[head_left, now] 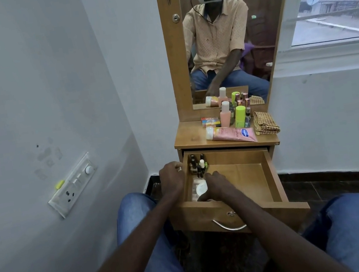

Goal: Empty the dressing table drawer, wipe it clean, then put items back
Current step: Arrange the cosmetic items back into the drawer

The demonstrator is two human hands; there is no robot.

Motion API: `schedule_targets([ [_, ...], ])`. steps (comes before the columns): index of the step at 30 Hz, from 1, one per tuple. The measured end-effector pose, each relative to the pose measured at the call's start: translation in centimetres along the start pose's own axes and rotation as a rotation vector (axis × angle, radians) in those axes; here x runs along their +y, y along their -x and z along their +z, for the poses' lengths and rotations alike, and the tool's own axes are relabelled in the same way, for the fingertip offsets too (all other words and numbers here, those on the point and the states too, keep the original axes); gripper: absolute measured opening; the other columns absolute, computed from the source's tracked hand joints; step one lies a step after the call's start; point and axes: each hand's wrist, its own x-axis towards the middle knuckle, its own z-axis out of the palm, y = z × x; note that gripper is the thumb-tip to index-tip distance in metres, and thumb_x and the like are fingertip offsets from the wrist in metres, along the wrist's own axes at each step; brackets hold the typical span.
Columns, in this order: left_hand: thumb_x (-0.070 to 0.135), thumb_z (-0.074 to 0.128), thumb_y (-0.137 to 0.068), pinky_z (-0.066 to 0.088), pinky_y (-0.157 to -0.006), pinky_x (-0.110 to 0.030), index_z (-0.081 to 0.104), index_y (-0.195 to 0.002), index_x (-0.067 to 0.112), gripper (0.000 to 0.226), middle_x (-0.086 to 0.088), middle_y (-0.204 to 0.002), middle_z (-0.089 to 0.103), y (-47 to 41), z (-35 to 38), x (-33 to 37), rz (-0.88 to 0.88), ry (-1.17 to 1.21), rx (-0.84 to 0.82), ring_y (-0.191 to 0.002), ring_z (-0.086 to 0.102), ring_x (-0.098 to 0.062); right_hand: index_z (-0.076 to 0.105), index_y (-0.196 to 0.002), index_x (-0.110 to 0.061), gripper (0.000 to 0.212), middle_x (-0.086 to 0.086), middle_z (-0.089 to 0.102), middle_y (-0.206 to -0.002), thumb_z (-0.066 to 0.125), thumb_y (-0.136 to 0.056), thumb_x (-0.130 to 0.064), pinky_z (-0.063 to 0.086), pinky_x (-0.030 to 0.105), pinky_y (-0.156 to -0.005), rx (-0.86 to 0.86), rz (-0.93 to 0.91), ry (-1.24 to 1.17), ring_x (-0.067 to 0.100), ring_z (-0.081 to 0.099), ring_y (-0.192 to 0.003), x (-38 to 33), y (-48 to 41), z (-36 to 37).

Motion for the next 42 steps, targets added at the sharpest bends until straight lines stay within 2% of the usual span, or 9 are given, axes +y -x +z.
schedule_targets([
  [3,0.001,0.062,-0.093,0.043,-0.081,-0.016,0.078,-0.108,0.006,0.023,-0.008,-0.111,0.077,-0.1,-0.1,0.3,0.028,0.028,0.028,-0.103,0.070,-0.017,0.052,-0.141,-0.011,0.081,0.013,0.057,-0.138,0.088,-0.078,-0.047,0.052,0.039,-0.094,0.026,0.025,-0.086,0.030,0.058,-0.120,1.5,0.1,-1.5],
  [7,0.006,0.062,-0.094,0.047,-0.074,-0.014,0.080,-0.100,0.009,0.019,-0.004,-0.100,0.078,-0.8,-0.2,0.9,0.064,0.084,0.091,-0.091,0.068,-0.010,0.063,-0.113,-0.013,0.035,0.006,0.066,-0.108,0.076,-0.092,-0.038,0.058,0.039,-0.083,0.172,0.141,-0.342,0.020,0.065,-0.094,4.8,0.9,-5.2],
  [13,0.012,0.063,-0.098,0.043,-0.078,-0.015,0.078,-0.103,0.009,0.016,-0.002,-0.101,0.077,-2.3,0.4,3.6,0.103,0.158,0.128,-0.093,0.066,-0.011,0.077,-0.092,-0.012,0.011,0.006,0.075,-0.094,0.070,-0.097,-0.019,0.044,0.026,-0.062,0.508,0.245,-0.455,0.015,0.065,-0.084,7.2,1.6,-9.5],
  [16,0.016,0.064,-0.099,0.046,-0.088,-0.020,0.076,-0.115,0.010,0.020,-0.003,-0.112,0.076,-3.7,1.3,4.9,0.142,0.156,0.117,-0.103,0.066,-0.012,0.079,-0.105,-0.008,0.017,0.008,0.076,-0.103,0.065,-0.097,-0.013,0.038,0.023,-0.056,0.622,0.239,-0.421,0.015,0.061,-0.086,7.1,0.9,-10.9],
  [19,0.017,0.065,-0.100,0.045,-0.089,-0.019,0.076,-0.117,0.012,0.021,-0.002,-0.116,0.074,-5.7,2.0,6.0,0.211,0.136,0.113,-0.107,0.066,-0.012,0.079,-0.111,-0.008,0.022,0.009,0.076,-0.108,0.061,-0.097,-0.009,0.046,0.028,-0.067,0.690,0.147,-0.391,0.017,0.061,-0.090,6.7,-0.1,-12.5],
  [24,0.025,0.065,-0.100,0.051,-0.089,-0.026,0.075,-0.118,0.013,0.024,-0.003,-0.119,0.074,-10.9,3.3,7.7,0.302,0.082,0.082,-0.107,0.066,-0.014,0.079,-0.109,-0.013,0.021,0.006,0.077,-0.106,0.063,-0.096,-0.011,0.060,0.036,-0.076,0.742,0.009,-0.273,0.017,0.067,-0.091,5.7,-3.2,-15.1],
  [29,0.018,0.070,-0.096,0.054,-0.086,-0.029,0.076,-0.112,0.013,0.018,-0.004,-0.112,0.075,-16.6,5.6,8.0,0.370,-0.063,-0.042,-0.103,0.068,-0.018,0.078,-0.113,-0.013,0.023,0.005,0.077,-0.104,0.059,-0.099,-0.013,0.060,0.034,-0.069,0.802,-0.064,-0.170,0.015,0.067,-0.083,4.8,-6.1,-17.5],
  [37,0.020,0.073,-0.093,0.056,-0.095,-0.037,0.067,-0.133,0.021,0.041,-0.004,-0.135,0.067,-21.2,9.4,6.5,0.656,-0.423,-0.360,-0.120,0.063,-0.023,0.077,-0.110,-0.014,0.018,0.004,0.077,-0.102,0.063,-0.098,-0.014,0.061,0.035,-0.071,0.903,-0.213,-0.165,0.012,0.068,-0.083,5.3,-8.4,-17.2],
  [42,0.016,0.074,-0.092,0.053,-0.099,-0.034,0.063,-0.139,0.021,0.048,-0.005,-0.142,0.062,-21.6,10.6,5.9,0.722,-0.398,-0.319,-0.125,0.059,-0.022,0.077,-0.110,-0.012,0.017,0.004,0.078,-0.106,0.068,-0.097,-0.013,0.062,0.036,-0.078,0.961,-0.277,-0.197,0.013,0.070,-0.091,5.4,-8.8,-16.2],
])
